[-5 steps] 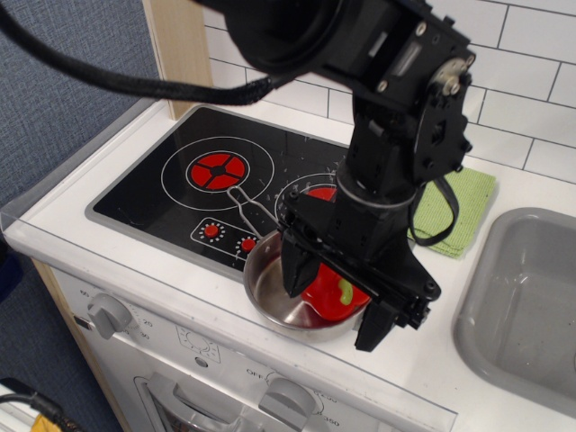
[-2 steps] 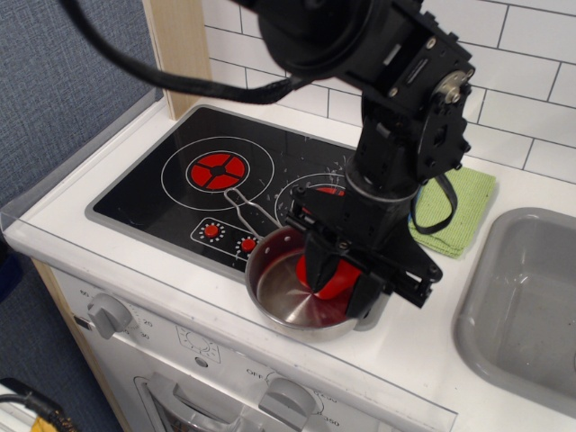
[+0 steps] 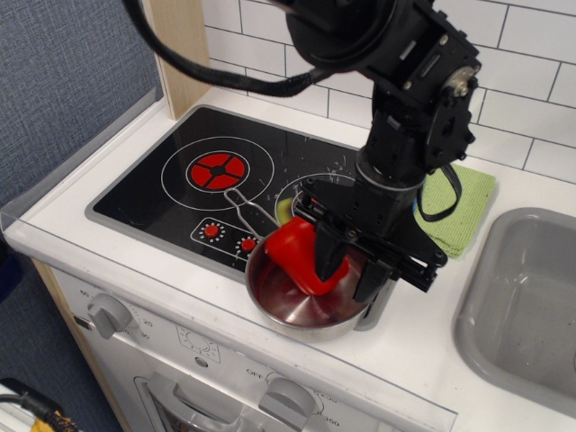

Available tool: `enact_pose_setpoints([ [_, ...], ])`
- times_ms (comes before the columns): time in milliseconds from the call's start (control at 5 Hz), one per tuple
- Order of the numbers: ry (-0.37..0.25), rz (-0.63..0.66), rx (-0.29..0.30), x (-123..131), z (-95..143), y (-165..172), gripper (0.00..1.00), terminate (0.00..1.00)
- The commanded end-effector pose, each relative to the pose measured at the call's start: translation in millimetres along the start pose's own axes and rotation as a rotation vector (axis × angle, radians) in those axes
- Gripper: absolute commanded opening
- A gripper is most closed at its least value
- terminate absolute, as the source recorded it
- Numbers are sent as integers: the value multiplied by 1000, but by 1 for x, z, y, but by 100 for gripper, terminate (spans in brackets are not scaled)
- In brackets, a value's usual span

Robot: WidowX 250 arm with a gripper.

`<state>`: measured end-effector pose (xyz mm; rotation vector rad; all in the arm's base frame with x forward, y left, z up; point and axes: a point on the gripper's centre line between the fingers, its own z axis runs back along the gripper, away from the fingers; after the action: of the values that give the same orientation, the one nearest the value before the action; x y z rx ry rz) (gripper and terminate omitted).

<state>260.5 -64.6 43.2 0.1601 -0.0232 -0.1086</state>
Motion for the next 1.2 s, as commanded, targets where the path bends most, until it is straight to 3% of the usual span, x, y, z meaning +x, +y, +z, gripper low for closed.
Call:
enact_pose_setpoints([
  [0, -28, 54, 19, -3, 14, 16, 100, 0],
  [200, -55, 95, 2, -7, 27, 28, 100, 0],
  [600, -188, 118, -57, 4, 70, 67, 100, 0],
  [800, -161, 58, -100, 5, 61, 86, 100, 0],
  [1000, -110, 47, -125, 8, 38, 89, 100, 0],
])
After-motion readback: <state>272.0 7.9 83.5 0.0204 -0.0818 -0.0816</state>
